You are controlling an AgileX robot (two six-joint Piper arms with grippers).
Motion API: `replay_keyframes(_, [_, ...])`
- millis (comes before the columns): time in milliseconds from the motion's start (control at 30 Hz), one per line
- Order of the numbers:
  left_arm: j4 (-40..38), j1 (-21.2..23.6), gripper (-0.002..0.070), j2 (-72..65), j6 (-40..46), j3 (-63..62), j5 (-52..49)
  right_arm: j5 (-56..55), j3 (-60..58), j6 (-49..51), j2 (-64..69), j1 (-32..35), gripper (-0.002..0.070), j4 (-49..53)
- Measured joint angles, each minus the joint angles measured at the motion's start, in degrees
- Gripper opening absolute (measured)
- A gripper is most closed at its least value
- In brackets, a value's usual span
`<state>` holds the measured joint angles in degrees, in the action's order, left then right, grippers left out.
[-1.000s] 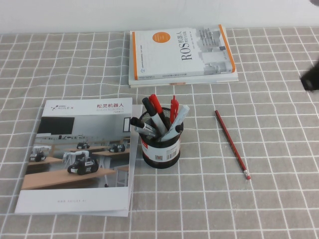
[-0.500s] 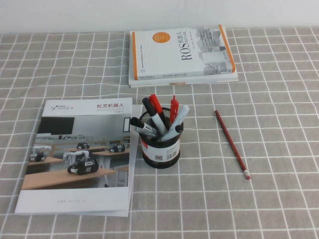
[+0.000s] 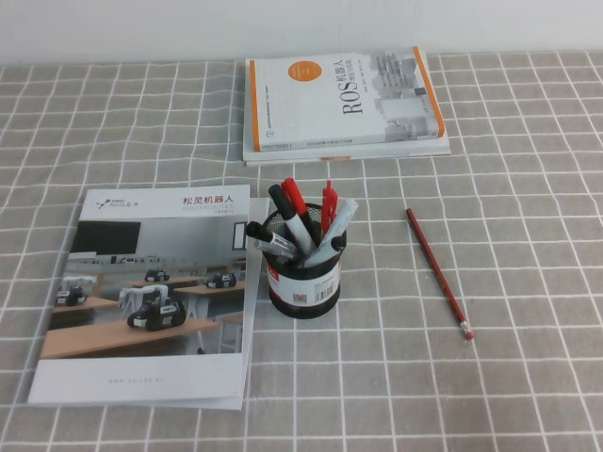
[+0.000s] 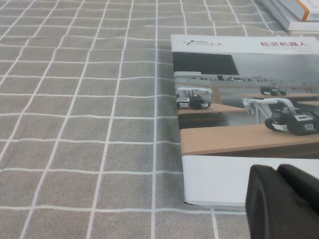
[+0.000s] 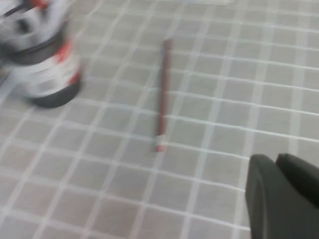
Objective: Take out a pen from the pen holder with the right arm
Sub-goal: 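Take a marker out of the pen holder and lay it on the table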
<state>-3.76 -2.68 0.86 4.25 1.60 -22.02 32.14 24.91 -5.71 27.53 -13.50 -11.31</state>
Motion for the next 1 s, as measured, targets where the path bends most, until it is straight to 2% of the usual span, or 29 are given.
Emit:
replay_keyframes(200, [0.0,0.0,-0.0003,0.0,0.0,0.0,0.0,-8.29,-16.07,0.0,-16.26,8.36,-0.0013,-0.49])
replay_keyframes(400, [0.0,0.0,-0.0003,0.0,0.0,0.0,0.0,-14.97,-25.13,0.0,-25.79,9.7,-0.0013,-0.49])
replay_keyframes(633, [0.0,0.0,-0.0003,0.0,0.0,0.0,0.0,-15.3,-26.44,0.0,-27.94,9.82,-0.0013,-0.11])
replay_keyframes(1000, [0.0,0.0,-0.0003,0.0,0.0,0.0,0.0,-9.6,-26.44,0.0,-27.96,9.82,-0.0013,0.46])
